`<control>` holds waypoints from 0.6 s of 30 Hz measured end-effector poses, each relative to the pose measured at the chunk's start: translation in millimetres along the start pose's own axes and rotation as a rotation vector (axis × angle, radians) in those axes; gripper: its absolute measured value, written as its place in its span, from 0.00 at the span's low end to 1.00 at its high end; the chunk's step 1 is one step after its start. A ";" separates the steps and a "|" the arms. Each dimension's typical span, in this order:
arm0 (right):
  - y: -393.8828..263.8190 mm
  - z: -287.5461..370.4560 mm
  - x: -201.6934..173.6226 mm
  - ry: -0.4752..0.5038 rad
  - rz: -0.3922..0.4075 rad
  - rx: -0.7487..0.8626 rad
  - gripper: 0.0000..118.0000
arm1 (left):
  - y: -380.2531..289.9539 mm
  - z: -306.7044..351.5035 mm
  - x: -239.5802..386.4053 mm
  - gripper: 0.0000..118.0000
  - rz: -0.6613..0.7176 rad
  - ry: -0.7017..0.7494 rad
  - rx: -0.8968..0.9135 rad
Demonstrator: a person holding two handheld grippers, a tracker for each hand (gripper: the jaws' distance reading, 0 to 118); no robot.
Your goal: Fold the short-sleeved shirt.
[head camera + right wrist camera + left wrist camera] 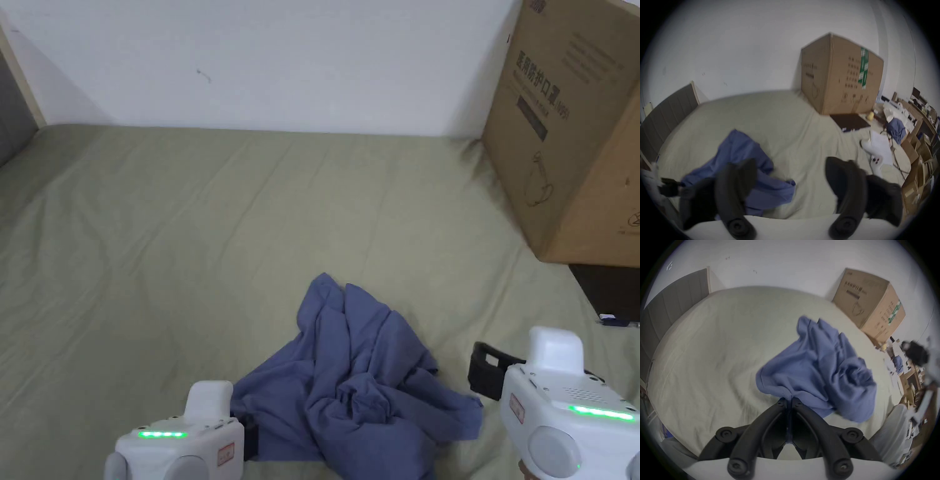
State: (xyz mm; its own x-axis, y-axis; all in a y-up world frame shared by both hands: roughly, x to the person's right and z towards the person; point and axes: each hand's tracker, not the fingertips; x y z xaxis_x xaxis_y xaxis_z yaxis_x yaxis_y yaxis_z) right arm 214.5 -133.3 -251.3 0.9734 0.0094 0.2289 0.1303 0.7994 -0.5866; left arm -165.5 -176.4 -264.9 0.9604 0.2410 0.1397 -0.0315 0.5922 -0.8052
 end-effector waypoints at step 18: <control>-56.7 -91.6 -17.3 0.102 0.126 -0.378 0.06 | 5.2 -5.9 -10.0 0.03 0.000 -0.007 -0.018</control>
State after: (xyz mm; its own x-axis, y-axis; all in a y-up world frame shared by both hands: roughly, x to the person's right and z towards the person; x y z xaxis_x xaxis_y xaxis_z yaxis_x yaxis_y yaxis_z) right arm 207.5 -233.7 -293.1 0.9974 0.0180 0.0696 0.0502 0.5184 -0.8537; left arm -173.7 -180.3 -273.9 0.9583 0.2468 0.1438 -0.0266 0.5784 -0.8153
